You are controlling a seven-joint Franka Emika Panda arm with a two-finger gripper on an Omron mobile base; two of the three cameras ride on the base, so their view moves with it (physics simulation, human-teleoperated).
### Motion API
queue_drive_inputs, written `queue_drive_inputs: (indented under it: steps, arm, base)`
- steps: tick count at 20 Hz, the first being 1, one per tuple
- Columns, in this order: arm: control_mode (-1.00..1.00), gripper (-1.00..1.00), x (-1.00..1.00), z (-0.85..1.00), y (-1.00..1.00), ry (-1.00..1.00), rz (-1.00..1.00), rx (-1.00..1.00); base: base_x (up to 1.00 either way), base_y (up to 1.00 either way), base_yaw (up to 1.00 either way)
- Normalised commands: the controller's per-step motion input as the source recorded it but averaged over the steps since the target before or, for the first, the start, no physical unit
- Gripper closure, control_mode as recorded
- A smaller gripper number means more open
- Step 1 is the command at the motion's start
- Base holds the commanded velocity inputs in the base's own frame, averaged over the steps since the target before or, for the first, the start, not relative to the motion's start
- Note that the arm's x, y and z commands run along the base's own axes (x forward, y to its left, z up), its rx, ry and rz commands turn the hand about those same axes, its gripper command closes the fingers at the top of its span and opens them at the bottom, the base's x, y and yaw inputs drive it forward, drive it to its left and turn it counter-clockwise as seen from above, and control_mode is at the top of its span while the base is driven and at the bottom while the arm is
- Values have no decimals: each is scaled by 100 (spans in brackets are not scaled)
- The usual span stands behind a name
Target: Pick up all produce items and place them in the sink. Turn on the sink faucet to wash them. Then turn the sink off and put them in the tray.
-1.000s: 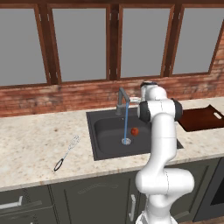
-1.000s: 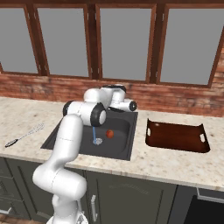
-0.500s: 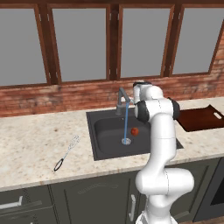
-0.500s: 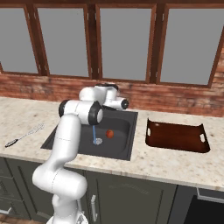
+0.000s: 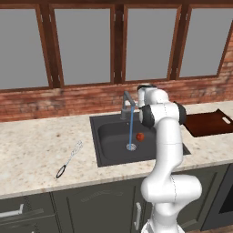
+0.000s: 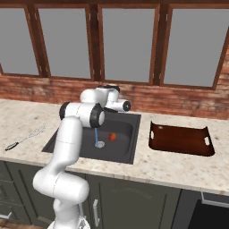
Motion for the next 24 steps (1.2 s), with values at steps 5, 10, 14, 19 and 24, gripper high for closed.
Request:
queue_drive_inputs:
  steps: [5, 10, 14, 19, 24]
  arm:
    - [-100, -100, 13, 0, 42, 13, 9, 11]
    - [-100, -100, 18, 1, 40, 14, 15, 14]
    - [-100, -100, 2, 0, 42, 12, 15, 12]
    - [-100, -100, 0, 0, 43, 11, 13, 12]
    - [-100, -100, 0, 0, 45, 12, 10, 14]
  base:
    - [0, 0, 0]
    - [0, 0, 0]
    - [0, 0, 0]
    - [0, 0, 0]
    - [0, 0, 0]
